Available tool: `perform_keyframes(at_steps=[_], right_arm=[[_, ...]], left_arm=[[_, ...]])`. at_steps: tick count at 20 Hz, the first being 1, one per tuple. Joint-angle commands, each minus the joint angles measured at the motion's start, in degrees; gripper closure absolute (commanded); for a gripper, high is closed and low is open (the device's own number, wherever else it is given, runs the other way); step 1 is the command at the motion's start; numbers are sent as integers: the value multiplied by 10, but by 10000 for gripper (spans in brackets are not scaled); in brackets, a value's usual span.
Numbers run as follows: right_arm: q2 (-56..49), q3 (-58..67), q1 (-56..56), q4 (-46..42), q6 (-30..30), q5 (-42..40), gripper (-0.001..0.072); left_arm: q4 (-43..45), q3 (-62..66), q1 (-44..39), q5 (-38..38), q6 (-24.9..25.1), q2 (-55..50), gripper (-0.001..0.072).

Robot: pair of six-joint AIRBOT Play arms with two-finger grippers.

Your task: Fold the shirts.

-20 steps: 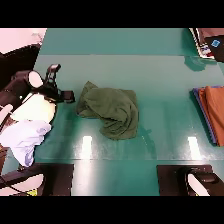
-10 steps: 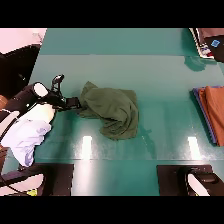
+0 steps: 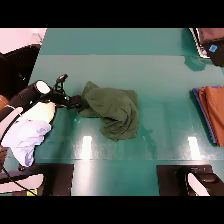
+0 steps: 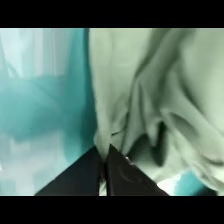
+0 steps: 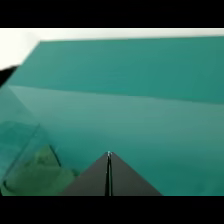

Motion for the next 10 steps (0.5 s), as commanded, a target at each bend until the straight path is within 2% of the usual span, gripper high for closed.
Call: perform_keyframes(at_steps=[1, 4, 5, 6, 7, 10], right_arm=[[-22, -26, -47, -9, 28, 142, 691], [-61, -143, -76, -6, 38, 202, 689], [-78, -188, -71, -2, 38, 198, 632], [-102, -234, -56, 6, 38, 186, 434], [-126, -271, -37, 24, 38, 165, 353], [-205, -336, 58, 94, 27, 64, 353]], left_arm=[[34, 65, 0, -9, 4, 19, 683], [43, 123, 0, -15, 5, 30, 683], [43, 132, 0, -14, 5, 31, 683], [43, 135, 0, -13, 5, 31, 683], [43, 135, 0, -14, 5, 30, 683], [44, 135, 0, -14, 5, 29, 683]])
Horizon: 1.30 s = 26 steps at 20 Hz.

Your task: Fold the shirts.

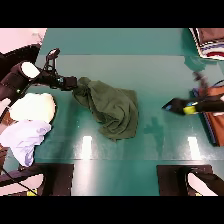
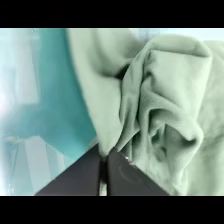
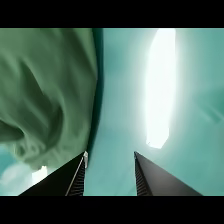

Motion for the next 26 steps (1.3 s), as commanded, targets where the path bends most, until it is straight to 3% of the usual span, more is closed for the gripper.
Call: perform_keyframes(at_steps=[1, 4, 9, 10, 12, 19, 26], right_arm=[[-89, -72, 97, 69, -8, -96, 353], [-161, -30, 175, 80, -8, -147, 353], [-257, 61, 208, 74, -8, -117, 373], [-266, 71, 208, 74, -8, -115, 456], [-268, 87, 205, 52, -8, -117, 691], [-90, 260, 90, -170, 14, -1, 693], [105, 464, -15, -192, 12, 57, 693]], left_arm=[[6, 9, 0, 0, 0, 1, 683], [9, 9, 0, 1, 0, 1, 683], [23, 9, 0, -1, 0, 1, 682], [24, 9, 0, -1, 0, 1, 682], [32, 9, 0, -3, 0, 4, 683], [119, 135, 1, -8, 0, 137, 683], [103, 318, 1, -25, -1, 302, 683]])
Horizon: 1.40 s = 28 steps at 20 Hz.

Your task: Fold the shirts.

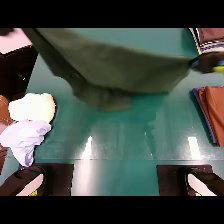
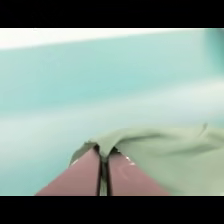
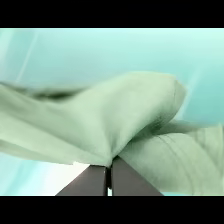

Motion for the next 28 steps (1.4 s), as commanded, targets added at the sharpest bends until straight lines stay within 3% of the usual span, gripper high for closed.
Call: perform_keyframes(at_steps=[1, 6, 11, 14, 17, 21, 24, 25, 26, 27, 28], right_arm=[[89, 88, -43, -20, 1, 27, 693], [144, 153, -96, -21, 1, 62, 693], [99, 194, -128, -18, 4, 151, 693], [24, 178, -94, -20, 26, 205, 693], [-54, 92, -47, -24, 33, 191, 693], [-176, -16, -15, -24, 35, 108, 693], [-260, -24, -13, -18, 35, 52, 693], [-278, -24, -13, -17, 35, 40, 692], [-293, -24, -15, -17, 35, 35, 665], [-303, -23, -16, -17, 35, 36, 472], [-312, -15, -20, -17, 34, 42, 342]], left_arm=[[-7, 82, 0, -8, -2, 78, 683], [-14, 185, 0, -9, -7, 108, 684], [4, 201, 0, -46, -5, 70, 685], [15, 201, 0, -129, -4, -33, 683], [15, 201, 0, -184, -4, -180, 683], [15, 201, 1, -186, -4, -382, 682], [15, 201, 1, -165, -5, -488, 679], [15, 201, 1, -163, -5, -507, 539], [16, 201, 1, -162, -5, -520, 197], [18, 201, 1, -160, -5, -524, 54], [24, 202, 1, -161, -5, -524, 63]])
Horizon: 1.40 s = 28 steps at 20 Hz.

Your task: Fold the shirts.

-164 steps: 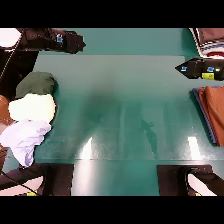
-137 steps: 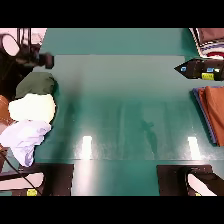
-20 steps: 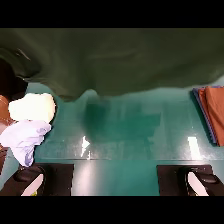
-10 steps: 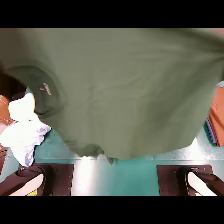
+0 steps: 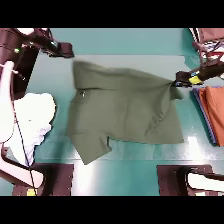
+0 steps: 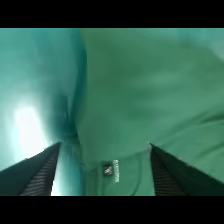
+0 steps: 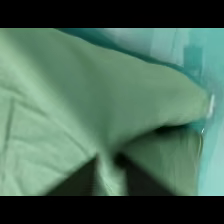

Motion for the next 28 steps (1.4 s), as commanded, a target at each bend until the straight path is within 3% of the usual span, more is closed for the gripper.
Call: perform_keyframes(at_steps=[1, 5, 9, 15, 19, 24, 28], right_arm=[[-45, 7, -9, 19, -10, -13, 342], [-1, -23, -57, 139, -65, 21, 343], [111, -148, -99, 154, -78, 17, 344], [254, -274, -120, 154, -79, -10, 344], [300, -295, -118, 154, -79, -26, 344], [306, -295, -118, 154, -79, -25, 344], [306, -295, -118, 154, -79, -25, 344]], left_arm=[[13, 5, 0, -6, 0, -38, 63], [-4, -2, 35, -104, 0, 8, 63], [-6, -132, 74, -131, -1, 106, 62], [-6, -523, 87, -72, 1, 328, 62], [-57, -719, 87, -13, 0, 395, 62], [-161, -815, 87, 72, 12, 397, 63], [-174, -820, 43, 111, 16, 397, 64]])
